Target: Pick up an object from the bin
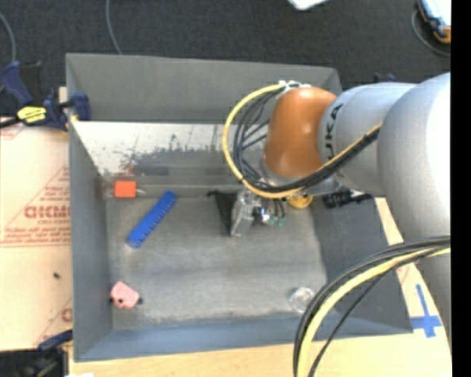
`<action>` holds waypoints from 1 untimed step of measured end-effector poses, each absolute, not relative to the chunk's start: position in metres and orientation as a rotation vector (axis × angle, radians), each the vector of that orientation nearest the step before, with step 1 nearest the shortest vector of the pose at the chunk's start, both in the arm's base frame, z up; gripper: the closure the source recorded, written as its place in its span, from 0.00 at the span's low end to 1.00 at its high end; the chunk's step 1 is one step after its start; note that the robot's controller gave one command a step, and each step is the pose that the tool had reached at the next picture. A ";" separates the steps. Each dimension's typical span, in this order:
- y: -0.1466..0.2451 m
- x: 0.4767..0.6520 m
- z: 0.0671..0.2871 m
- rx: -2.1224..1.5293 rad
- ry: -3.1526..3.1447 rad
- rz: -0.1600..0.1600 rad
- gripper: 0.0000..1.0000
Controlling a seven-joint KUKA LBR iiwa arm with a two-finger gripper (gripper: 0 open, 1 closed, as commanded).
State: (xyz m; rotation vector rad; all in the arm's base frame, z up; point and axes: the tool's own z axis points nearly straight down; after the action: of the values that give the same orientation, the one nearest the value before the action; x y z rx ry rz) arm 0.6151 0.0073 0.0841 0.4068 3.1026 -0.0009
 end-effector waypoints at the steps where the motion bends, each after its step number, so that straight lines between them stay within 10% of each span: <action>1: 0.025 0.613 0.073 0.400 3.103 -0.002 1.00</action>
Offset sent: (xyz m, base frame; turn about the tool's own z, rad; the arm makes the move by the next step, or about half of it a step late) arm 0.0168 0.0092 -0.0091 -0.0186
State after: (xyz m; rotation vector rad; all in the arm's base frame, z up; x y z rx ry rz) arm 0.6133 0.0249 0.0729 0.4002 3.1030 -0.0019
